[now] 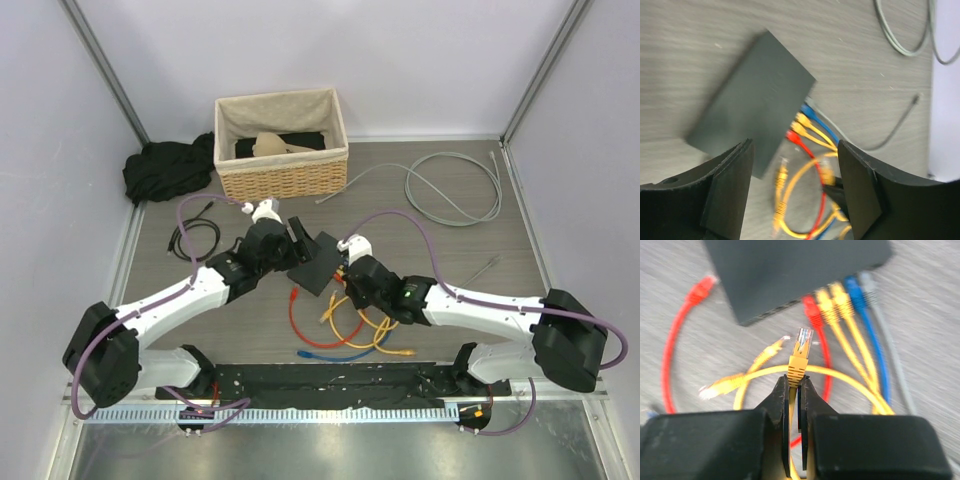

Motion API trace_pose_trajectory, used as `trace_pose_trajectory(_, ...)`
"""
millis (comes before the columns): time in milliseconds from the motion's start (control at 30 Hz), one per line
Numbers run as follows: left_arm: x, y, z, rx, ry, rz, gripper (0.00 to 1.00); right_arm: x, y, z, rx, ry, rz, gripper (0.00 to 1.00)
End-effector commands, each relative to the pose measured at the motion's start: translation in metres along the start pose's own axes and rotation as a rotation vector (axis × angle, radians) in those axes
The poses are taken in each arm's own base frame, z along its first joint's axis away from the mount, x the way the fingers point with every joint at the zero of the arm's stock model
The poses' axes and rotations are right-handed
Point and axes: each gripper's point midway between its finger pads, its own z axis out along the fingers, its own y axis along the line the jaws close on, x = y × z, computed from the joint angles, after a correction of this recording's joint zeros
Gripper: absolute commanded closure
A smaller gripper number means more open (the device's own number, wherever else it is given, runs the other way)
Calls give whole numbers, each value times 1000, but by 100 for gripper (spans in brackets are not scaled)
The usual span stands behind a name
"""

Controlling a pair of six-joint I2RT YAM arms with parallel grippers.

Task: Insert the plug into the switch port
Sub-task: Pick up the connector from the center of the board, then insert the connector into the switch port.

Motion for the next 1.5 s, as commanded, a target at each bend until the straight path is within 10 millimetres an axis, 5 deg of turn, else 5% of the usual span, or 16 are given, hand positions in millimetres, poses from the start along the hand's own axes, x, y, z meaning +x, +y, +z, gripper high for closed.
trace_pose_trajectory(0,-20,22,-8,-70,-20,92,28,-45,-31,-21,142,-118,-50,99)
trace_pose_trajectory(133,-26,33,-11,-94,-26,88,28,-120,-44,-66,194,-276,-62,99)
trace_pose_trajectory(233,-30,39,-13,-104,-32,84,28,-157,-78,-97,336,-331,-99,99)
trace_pose_trajectory(367,-34,40,-15,-106,-37,87,28,-183,-148,-141,648,-346,-103,99)
trace_pose_trajectory(467,-32,43,-14,-114,-31,89,28,-195,-170,-160,716,-377,-71,99)
trace_pose_trajectory(567,-29,44,-11,-113,-17,90,27,-187,-158,-133,621,-338,-134,99)
trace_pose_trajectory(700,-25,46,-6,-117,2,104,27,-138,-121,-62,361,-231,-199,99)
trace_pose_trajectory(833,-24,48,-1,-124,16,132,26,-97,-77,-17,82,-203,-191,99)
trace_pose_trajectory(1100,-22,51,20,-143,63,194,22,-57,-24,11,-217,-176,-190,99)
trace_pose_trajectory(1467,-12,50,64,-116,153,259,18,-10,13,33,-335,-54,-199,99)
